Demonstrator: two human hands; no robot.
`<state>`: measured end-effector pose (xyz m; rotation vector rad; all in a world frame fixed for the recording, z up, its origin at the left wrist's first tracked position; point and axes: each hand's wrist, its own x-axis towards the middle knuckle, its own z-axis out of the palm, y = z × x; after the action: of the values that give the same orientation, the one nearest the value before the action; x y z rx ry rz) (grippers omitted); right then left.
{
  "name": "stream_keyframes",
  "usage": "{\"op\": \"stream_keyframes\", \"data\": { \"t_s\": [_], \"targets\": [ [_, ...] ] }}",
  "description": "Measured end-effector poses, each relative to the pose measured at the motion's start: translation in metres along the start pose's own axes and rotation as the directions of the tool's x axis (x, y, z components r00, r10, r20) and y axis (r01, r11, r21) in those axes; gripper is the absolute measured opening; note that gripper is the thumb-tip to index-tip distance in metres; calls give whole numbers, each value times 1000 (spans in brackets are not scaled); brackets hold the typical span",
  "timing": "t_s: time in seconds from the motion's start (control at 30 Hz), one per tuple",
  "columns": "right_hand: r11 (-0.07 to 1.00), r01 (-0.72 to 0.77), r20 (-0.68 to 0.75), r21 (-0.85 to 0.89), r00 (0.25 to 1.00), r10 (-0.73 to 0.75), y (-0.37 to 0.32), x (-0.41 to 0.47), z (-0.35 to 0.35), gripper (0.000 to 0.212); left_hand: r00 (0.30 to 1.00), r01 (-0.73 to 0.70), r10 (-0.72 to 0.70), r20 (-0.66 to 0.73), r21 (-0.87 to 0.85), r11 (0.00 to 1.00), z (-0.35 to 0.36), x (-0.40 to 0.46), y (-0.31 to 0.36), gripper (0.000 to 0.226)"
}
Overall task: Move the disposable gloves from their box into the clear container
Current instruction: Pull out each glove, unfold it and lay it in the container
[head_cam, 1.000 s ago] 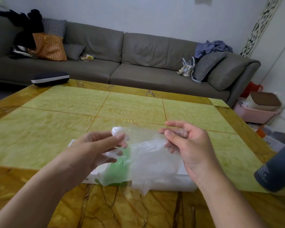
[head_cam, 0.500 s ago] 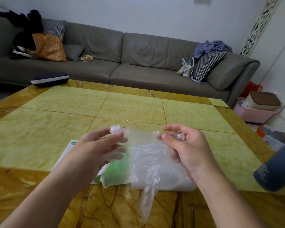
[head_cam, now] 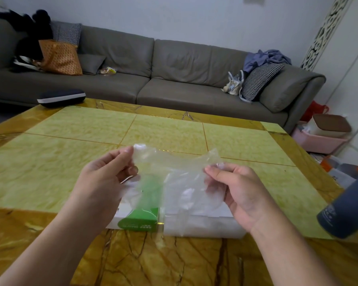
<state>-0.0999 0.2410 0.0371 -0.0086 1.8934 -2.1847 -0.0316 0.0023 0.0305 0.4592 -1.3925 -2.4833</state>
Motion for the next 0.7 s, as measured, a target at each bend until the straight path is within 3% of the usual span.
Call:
{"op": "stream_keyframes", "data": {
  "t_s": [0.1,0.2,0.27,0.37,0.43,0.5,0.6,0.7],
  "targets": [
    [990,31,-35,141,999,-27,-2,2,0,2,996,65,-56,74,-132,989,3,2,1,42],
    [973,23,-27,231,999,-17,-3,0,2,7,976,121,-144,165,143,982,7,-1,-4,52],
    [961,12,-21,278,1000,-6,-3,-1,4,8,954,124,-210,215,354,927,8,-7,-11,55],
    [916,6,25,401,1000,-18,-6,-2,4,7,925,171,-315,214,505,846,10,-14,-11,61],
    [876,4,65,482,997,-41,-9,-2,2,8,853,189,-446,272,635,749,9,-17,-6,72],
    [853,6,83,523,995,-58,-9,-2,1,9,735,157,-552,395,692,704,8,-20,-5,83],
    [861,16,85,509,994,-69,-8,-3,5,10,656,155,-501,565,548,822,13,-27,-16,73],
    [912,45,44,408,997,-69,-4,-4,11,4,734,222,-319,600,232,947,31,-36,-30,45]
  ]
}}
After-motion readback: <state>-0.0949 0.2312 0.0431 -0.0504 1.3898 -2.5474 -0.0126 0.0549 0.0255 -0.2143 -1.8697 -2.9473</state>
